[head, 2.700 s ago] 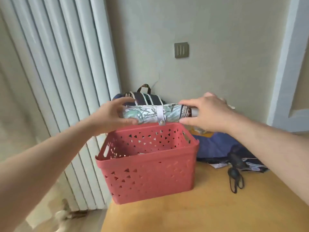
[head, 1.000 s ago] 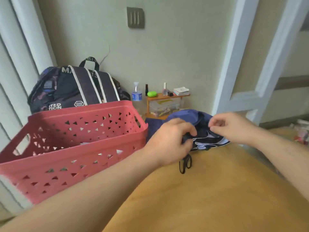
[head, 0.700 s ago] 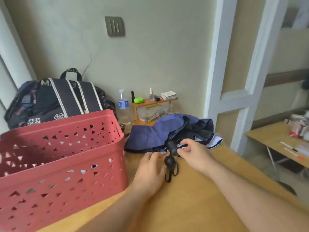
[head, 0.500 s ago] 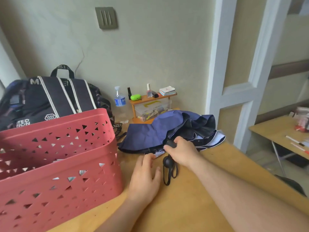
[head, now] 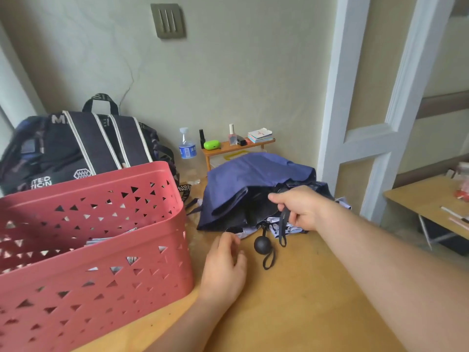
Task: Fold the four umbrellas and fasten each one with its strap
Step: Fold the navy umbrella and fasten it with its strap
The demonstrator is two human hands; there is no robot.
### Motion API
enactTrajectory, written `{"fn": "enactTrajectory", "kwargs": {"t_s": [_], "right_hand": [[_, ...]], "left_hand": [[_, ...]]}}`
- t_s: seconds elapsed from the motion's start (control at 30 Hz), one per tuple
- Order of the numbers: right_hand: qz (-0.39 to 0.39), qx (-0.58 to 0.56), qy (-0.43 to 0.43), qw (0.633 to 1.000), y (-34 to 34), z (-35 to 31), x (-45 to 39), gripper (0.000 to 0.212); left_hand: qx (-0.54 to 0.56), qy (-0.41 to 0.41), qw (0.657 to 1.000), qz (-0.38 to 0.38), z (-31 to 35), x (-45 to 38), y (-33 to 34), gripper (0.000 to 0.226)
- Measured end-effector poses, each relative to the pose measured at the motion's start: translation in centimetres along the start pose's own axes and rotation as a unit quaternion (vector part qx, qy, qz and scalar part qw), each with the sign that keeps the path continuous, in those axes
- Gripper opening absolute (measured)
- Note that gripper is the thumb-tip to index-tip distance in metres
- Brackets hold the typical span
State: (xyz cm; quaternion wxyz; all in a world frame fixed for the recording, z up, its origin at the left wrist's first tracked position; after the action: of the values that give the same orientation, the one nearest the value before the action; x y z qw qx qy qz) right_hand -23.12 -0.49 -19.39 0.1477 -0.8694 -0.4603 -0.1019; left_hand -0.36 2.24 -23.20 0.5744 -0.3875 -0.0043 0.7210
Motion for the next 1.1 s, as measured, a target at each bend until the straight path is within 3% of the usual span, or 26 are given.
{"fn": "enactTrajectory", "kwargs": {"t_s": [0.2,0.33,0.4,0.57,0.63,0.77,0.9,0.93,1.0,1.1], "right_hand": [[-0.096,-0.159,0.042,0.982,-4.1,-4.9,6.4,0.009],[-0.111,-0.113,0.001,0.987,-8.8,-7.4,10.5,0.01],[-0.099,-0.07,-0.013,0.993,-11.9,-7.2,11.7,0.024],[-0.047,-0.016,-0.05,0.997,-18.1,-6.1,14.2,0.032],[-0.043,0.005,-0.07,0.997,-19.6,-6.0,15.3,0.037],[-0.049,0.051,-0.111,0.991,-21.7,-6.7,18.1,0.037],[-0.048,0.082,-0.127,0.987,-22.2,-7.3,20.7,0.045],[-0.045,0.084,-0.127,0.987,-22.1,-7.2,21.2,0.044],[-0.05,0.085,-0.12,0.988,-21.6,-6.4,21.8,0.041],[-0.071,0.125,-0.093,0.985,-20.2,-3.0,21.7,0.035]], "left_hand": [[-0.005,0.001,1.0,-0.016,0.4,0.5,-0.5,0.023],[0.089,-0.057,0.994,-0.029,2.1,0.0,-2.4,0.018],[0.161,-0.085,0.983,-0.02,4.3,-0.7,-4.7,0.013],[0.203,0.08,0.974,-0.063,13.2,0.8,-11.1,0.034],[0.199,0.13,0.971,-0.016,15.6,1.8,-14.3,0.039],[0.155,0.134,0.975,0.089,17.8,2.1,-18.7,0.029],[0.015,0.12,0.992,-0.032,18.4,2.1,-15.2,0.052],[0.0,0.11,0.992,-0.054,18.4,2.3,-14.4,0.044],[0.042,0.056,0.993,-0.099,18.4,3.2,-13.7,0.015],[0.125,-0.003,0.983,-0.133,17.6,5.0,-14.7,0.025]]}}
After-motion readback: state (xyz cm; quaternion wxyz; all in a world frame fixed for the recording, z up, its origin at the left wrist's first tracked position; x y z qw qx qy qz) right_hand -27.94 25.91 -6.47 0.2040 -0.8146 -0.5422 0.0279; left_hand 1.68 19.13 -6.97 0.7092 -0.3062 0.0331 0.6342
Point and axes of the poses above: each hand's wrist, its own x-axis away from the middle knuckle, its own y-axis out of the palm, z = x × y, the point moved 10 cm from there along -x, towards the middle knuckle, and after that the axes turned 15 degrees about z, right-handed, at the moved point
